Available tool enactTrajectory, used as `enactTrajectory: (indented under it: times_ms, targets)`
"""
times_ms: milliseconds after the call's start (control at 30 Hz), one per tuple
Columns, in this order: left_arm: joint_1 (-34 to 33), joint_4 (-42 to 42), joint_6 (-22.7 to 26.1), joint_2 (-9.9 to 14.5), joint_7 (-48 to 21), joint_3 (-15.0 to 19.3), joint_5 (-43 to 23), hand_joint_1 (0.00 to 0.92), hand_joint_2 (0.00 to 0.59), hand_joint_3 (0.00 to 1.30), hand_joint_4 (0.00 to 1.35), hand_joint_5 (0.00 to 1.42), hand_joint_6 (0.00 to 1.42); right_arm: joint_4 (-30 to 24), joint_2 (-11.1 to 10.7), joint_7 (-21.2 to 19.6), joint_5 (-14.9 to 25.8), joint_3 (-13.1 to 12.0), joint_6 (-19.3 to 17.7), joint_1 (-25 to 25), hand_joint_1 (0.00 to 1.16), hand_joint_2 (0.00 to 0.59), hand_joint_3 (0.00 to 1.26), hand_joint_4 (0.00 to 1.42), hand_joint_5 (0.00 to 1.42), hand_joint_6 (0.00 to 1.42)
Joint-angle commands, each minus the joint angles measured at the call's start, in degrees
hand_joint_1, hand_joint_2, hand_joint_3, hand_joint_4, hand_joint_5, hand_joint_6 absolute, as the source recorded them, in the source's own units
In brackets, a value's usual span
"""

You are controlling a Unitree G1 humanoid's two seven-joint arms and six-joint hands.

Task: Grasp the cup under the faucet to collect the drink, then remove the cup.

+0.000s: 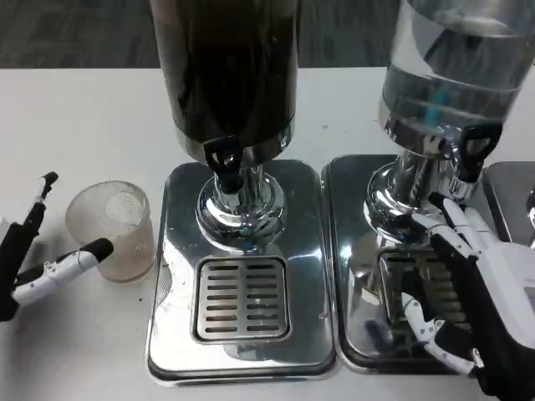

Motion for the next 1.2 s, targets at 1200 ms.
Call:
enactTrajectory:
  times_ms: [1200]
  targets:
    - [-7.6,6.0,-1.3,-0.4,4.3,-6.7,4.5,0.127,0.031,0.0,0.0,0.15,0.32,0.7,0.6,-1.5,0.1,0.3,-0.2,-0.9,0.67,0.534,0.23,0.03,0.05,0.16]
